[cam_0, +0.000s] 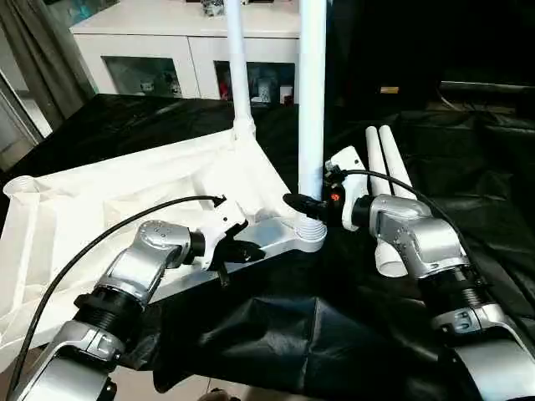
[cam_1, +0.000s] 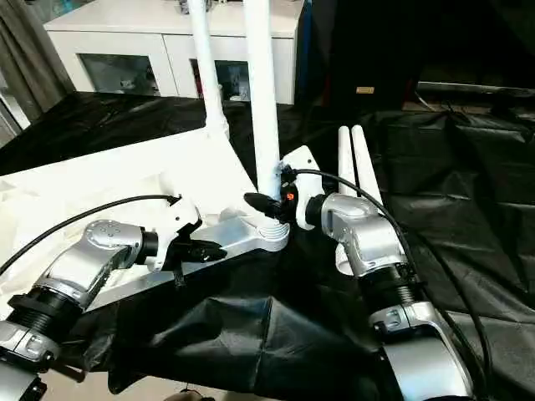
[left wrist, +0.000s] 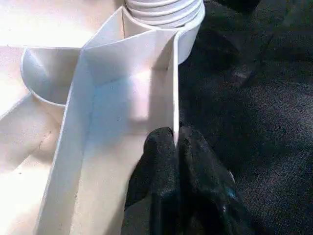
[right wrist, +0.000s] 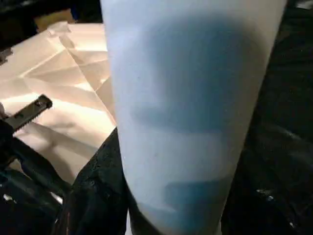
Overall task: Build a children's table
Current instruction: Pick table leg
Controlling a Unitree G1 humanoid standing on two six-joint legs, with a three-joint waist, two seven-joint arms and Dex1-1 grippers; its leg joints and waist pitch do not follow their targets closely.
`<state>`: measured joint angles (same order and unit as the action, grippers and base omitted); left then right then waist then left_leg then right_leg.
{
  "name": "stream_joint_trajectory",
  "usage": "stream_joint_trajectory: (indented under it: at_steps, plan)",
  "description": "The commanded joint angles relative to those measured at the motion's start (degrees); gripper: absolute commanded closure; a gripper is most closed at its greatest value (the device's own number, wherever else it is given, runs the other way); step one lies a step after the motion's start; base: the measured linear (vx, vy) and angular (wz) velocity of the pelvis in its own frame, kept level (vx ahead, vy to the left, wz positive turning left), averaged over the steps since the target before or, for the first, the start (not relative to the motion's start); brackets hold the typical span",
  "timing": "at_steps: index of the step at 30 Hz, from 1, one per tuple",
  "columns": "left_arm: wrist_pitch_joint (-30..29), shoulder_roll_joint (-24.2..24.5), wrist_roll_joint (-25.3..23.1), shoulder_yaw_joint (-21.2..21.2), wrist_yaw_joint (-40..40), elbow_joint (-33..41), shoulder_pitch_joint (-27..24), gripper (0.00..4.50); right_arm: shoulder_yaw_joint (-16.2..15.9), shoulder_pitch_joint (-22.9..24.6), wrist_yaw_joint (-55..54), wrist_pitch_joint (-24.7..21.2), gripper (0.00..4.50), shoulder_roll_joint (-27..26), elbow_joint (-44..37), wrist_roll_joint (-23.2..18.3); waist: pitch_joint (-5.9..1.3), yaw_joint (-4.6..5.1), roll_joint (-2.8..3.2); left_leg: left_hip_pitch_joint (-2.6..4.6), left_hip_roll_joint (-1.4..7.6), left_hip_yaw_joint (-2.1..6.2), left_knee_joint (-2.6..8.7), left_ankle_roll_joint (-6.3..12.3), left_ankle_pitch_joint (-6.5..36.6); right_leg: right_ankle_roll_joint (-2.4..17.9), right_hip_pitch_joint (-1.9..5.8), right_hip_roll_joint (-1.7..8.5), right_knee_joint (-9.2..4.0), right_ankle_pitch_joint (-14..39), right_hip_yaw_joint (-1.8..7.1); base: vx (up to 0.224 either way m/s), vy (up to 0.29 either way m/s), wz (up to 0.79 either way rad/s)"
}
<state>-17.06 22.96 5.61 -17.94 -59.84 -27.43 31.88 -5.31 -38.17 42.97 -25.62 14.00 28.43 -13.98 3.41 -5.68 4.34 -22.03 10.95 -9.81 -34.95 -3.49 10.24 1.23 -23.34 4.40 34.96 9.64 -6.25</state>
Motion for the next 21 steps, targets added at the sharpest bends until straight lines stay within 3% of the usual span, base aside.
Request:
stream_joint_trajectory:
  at_steps: [1,3,5,10,15,21]
  plan:
    - [1.3,-0.1,0.5,1.3,-0.6,0.4,1.3,4.5,2.1,1.0,-0.4,-0.7,2.59,-0.8,0.8,-2.3,-4.58,-0.13,-0.69,0.87,2.25,0.82,4.01,1.87,10.6,9.3,3.22,4.58,-4.55,16.9,3.41,0.0,0.0,0.0]
    - [1.3,-0.1,0.5,1.4,-0.5,0.4,1.3,4.5,2.8,1.3,-0.8,-0.7,2.59,-0.9,0.7,-2.7,-4.62,-0.14,-0.67,0.88,2.27,0.86,4.02,1.88,10.5,9.5,3.23,4.56,-4.43,16.5,3.36,0.0,0.0,0.0]
    - [1.5,-0.6,0.6,1.8,0.2,-0.1,1.8,4.5,7.7,3.1,-3.2,0.6,2.59,-2.4,1.3,-5.7,-4.64,-0.23,-0.56,0.92,2.26,0.8,3.98,1.93,10.5,9.6,3.17,4.6,-4.54,16.4,3.39,0.0,0.0,0.0]
    - [2.0,-1.4,0.3,2.1,0.9,-1.2,2.7,4.5,12.1,7.1,-4.8,3.7,2.59,-4.2,2.0,-8.3,-4.7,-0.35,-0.16,0.96,2.29,0.89,4.08,1.72,11.2,9.8,3.16,4.59,-4.53,15.9,3.27,0.0,0.0,0.0]
    - [2.5,-1.7,0.2,2.2,1.3,-1.9,3.1,4.5,10.5,11.5,-5.0,5.7,2.59,-4.6,-0.4,-6.6,-4.65,-0.72,-0.18,1.02,2.3,0.9,4.2,1.63,11.9,9.2,3.11,4.56,-4.75,16.8,3.25,0.0,0.0,0.0]
    - [3.6,-2.3,-0.3,2.9,2.3,-3.2,3.7,4.5,8.2,15.5,-9.0,10.2,2.6,-5.1,-5.8,-2.5,-4.37,-0.76,-0.17,1.33,2.22,0.87,4.36,1.03,14.0,7.6,2.69,4.67,-5.47,21.5,3.32,0.0,0.0,0.0]
